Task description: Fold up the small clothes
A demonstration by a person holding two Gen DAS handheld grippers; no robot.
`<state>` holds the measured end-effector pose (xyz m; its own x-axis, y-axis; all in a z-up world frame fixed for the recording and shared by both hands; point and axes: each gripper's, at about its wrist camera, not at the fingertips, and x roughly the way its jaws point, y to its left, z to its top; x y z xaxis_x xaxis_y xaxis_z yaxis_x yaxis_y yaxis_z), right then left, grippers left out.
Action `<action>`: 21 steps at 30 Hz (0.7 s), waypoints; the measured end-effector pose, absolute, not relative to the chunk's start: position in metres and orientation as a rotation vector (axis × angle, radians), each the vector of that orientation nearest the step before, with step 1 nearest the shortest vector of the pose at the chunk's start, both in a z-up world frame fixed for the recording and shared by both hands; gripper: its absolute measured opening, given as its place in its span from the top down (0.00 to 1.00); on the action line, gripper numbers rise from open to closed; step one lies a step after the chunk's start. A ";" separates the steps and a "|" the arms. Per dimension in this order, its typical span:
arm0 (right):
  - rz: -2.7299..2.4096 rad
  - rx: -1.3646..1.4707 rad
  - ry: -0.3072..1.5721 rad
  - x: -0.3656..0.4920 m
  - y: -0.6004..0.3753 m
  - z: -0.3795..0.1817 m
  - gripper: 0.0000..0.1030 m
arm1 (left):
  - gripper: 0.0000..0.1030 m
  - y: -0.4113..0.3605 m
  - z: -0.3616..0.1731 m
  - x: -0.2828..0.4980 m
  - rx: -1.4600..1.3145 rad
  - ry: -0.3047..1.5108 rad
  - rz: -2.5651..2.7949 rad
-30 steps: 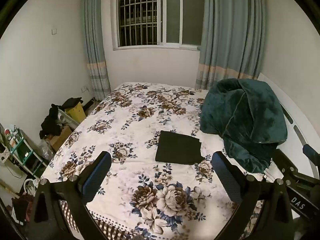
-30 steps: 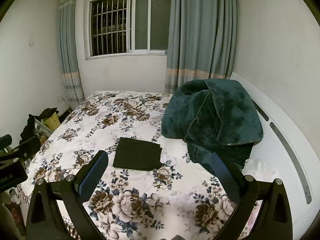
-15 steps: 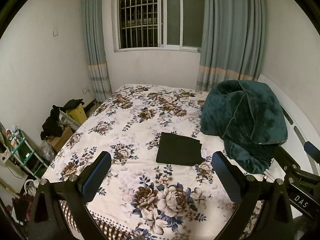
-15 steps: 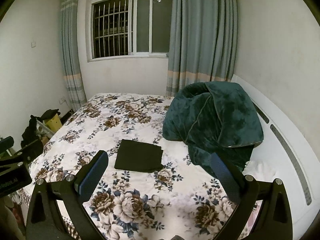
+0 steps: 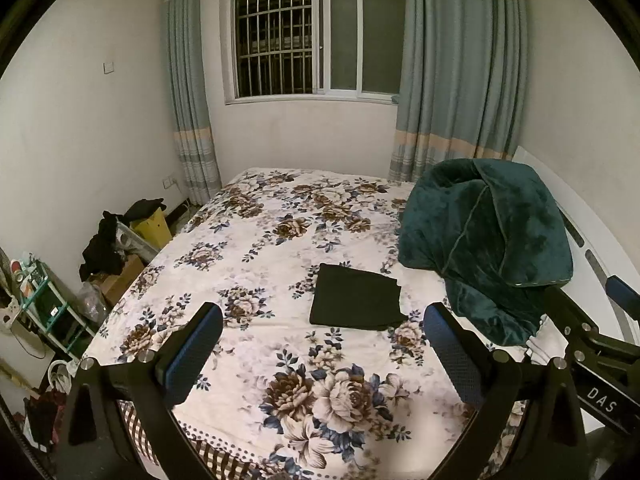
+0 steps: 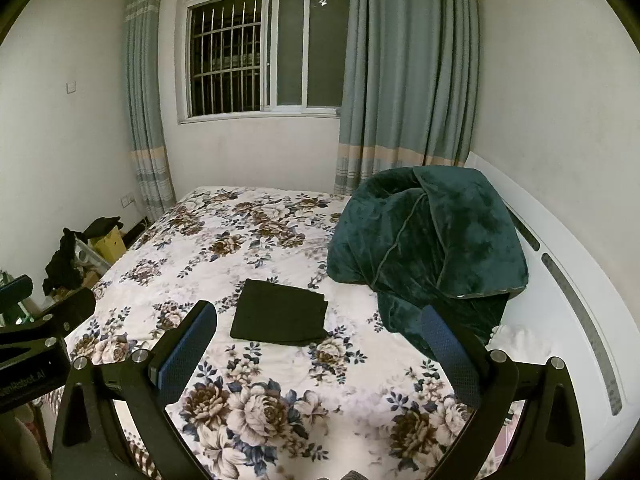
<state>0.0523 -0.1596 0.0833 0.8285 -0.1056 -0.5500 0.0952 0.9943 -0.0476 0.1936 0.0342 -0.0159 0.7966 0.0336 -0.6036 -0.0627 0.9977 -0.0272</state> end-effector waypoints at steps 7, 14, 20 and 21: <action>-0.106 -0.015 0.586 0.052 -0.160 0.083 0.00 | 0.00 0.034 -0.016 0.194 -0.046 0.647 0.051; -0.103 -0.019 0.586 0.053 -0.159 0.082 0.00 | 0.00 0.034 -0.014 0.194 -0.048 0.649 0.050; -0.106 -0.017 0.586 0.051 -0.158 0.081 0.00 | 0.00 0.037 -0.010 0.197 -0.052 0.645 0.051; -0.104 -0.015 0.587 0.051 -0.159 0.082 0.00 | 0.00 0.038 -0.011 0.196 -0.050 0.645 0.050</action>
<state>0.0512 -0.1587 0.0820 0.8276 -0.1024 -0.5520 0.0936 0.9946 -0.0441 0.1960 0.0375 -0.0108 0.7981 0.0311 -0.6018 -0.0620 0.9976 -0.0308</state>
